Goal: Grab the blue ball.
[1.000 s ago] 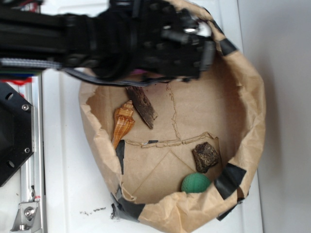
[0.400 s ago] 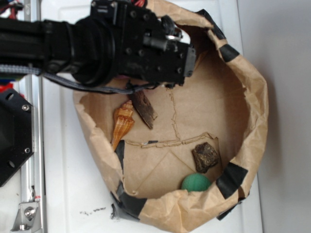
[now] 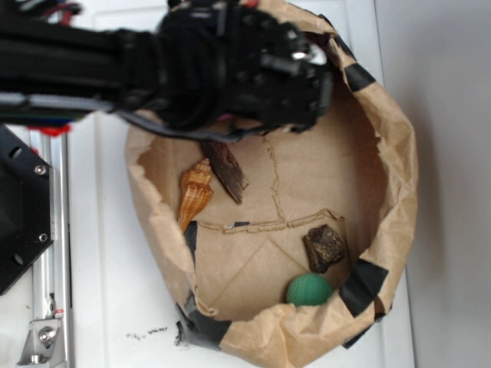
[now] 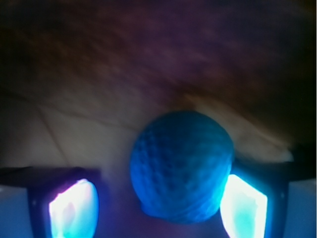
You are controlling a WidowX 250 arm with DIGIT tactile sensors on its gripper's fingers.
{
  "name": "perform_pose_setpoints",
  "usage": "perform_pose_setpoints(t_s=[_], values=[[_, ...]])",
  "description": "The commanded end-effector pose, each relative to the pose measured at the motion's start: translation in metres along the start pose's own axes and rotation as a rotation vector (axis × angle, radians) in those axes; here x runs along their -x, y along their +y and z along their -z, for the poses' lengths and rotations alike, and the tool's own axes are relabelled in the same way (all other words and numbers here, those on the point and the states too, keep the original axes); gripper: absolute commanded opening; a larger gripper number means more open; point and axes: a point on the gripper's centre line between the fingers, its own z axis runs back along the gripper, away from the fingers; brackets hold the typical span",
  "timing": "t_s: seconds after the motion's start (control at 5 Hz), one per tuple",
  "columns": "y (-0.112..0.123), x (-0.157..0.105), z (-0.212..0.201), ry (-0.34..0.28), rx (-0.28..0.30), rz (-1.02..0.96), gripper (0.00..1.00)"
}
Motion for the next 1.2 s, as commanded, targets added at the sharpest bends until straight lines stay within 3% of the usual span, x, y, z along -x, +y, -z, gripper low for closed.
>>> perform_pose_setpoints(t_s=[0.0, 1.0], values=[[0.0025, -0.0212, 0.0001, -0.018, 0.006, -0.015, 0.00], [0.0044, -0.0174, -0.0055, -0.029, 0.037, 0.036, 0.00]])
